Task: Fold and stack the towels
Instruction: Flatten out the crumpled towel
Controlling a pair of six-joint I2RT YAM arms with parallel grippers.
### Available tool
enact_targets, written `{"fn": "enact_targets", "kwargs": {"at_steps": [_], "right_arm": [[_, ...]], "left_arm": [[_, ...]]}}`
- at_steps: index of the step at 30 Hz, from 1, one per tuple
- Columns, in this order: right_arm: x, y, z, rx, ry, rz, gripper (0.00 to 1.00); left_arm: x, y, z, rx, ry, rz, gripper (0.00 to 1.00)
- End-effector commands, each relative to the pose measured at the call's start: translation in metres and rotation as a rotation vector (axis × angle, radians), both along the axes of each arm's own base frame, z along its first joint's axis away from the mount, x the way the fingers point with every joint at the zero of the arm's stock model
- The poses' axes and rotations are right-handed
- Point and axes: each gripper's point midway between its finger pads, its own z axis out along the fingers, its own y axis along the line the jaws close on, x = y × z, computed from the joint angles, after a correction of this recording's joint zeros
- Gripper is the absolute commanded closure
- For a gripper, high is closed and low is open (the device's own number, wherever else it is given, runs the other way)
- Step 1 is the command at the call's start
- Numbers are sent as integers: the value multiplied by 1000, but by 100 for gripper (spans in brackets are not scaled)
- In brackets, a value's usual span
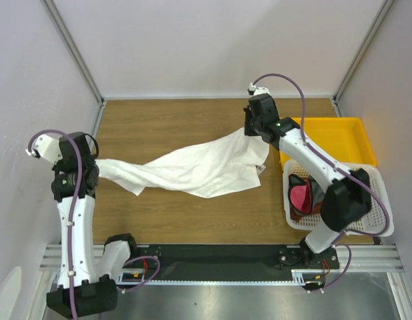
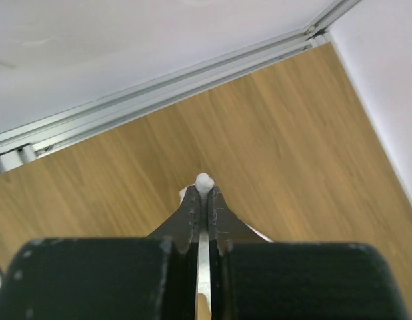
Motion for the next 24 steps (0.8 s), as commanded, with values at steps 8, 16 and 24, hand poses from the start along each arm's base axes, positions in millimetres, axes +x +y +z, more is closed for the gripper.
{"fn": "enact_targets", "kwargs": {"at_steps": [8,16,24], "right_arm": [[115,23,64,119,-223,-5,100],[148,34,19,131,-166,38,100],[152,42,-53,137,-11,59,100]], "left_arm": [[64,13,126,196,-372,-87,100],[86,-2,97,210,-409,-214,100],[56,-12,-9,19,-194,-169,100]]}}
